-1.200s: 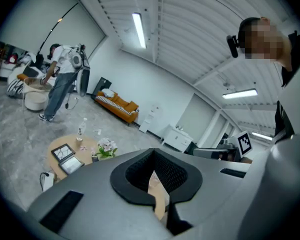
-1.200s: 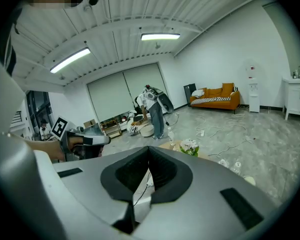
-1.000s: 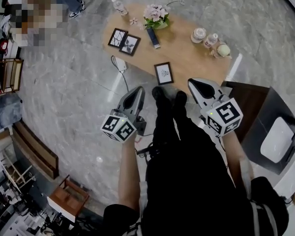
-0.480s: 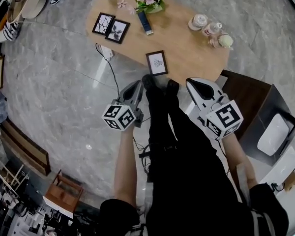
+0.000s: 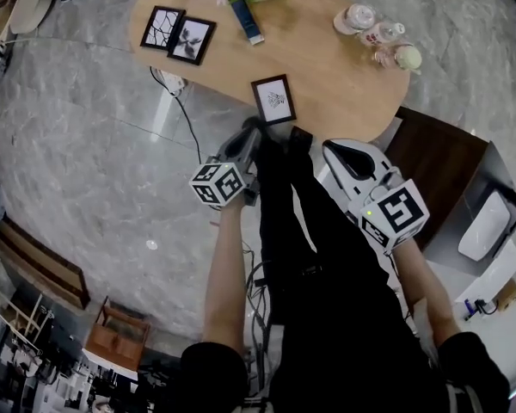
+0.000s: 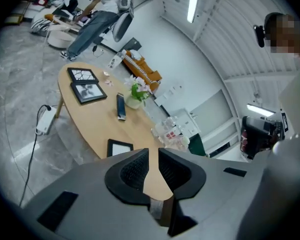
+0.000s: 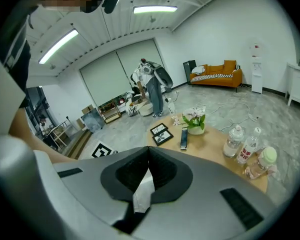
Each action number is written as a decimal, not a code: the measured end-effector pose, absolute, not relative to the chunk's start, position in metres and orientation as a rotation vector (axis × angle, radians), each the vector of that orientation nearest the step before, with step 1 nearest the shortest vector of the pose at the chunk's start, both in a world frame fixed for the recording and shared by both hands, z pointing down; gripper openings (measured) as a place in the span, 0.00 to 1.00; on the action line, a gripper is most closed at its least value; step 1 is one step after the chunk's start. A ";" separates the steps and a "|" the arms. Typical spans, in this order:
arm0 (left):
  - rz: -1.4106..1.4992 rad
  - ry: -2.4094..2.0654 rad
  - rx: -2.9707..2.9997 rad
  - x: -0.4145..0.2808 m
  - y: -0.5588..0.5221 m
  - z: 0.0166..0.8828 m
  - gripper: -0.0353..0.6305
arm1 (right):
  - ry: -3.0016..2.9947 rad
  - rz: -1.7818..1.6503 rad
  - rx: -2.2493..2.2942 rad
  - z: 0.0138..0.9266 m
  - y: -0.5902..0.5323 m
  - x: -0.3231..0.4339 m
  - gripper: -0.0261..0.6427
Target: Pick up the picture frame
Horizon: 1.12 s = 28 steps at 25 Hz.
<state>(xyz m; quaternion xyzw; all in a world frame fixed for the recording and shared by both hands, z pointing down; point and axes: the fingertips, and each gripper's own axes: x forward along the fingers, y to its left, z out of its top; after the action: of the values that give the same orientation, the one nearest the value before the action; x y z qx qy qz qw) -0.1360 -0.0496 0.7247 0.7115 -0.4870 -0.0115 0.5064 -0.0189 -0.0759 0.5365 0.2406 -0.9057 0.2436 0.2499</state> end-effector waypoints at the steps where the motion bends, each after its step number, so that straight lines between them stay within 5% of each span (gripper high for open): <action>1: -0.031 -1.164 1.700 -0.136 -0.050 0.735 0.16 | -2.459 0.671 0.654 0.541 -0.075 -0.020 0.06; 18: 0.012 -0.962 1.523 -0.111 -0.045 0.889 0.52 | -2.349 0.743 0.648 0.614 -0.084 -0.019 0.06; 28: 0.018 -0.885 1.478 -0.096 -0.047 0.928 0.52 | -2.342 0.769 0.632 0.639 -0.089 -0.030 0.06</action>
<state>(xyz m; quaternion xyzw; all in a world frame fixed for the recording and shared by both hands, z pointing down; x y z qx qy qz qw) -0.0961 -0.0471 0.9285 0.6510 -0.3898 0.0081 0.6513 -0.0301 -0.0888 0.6387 0.2373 -0.8797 0.2887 0.2942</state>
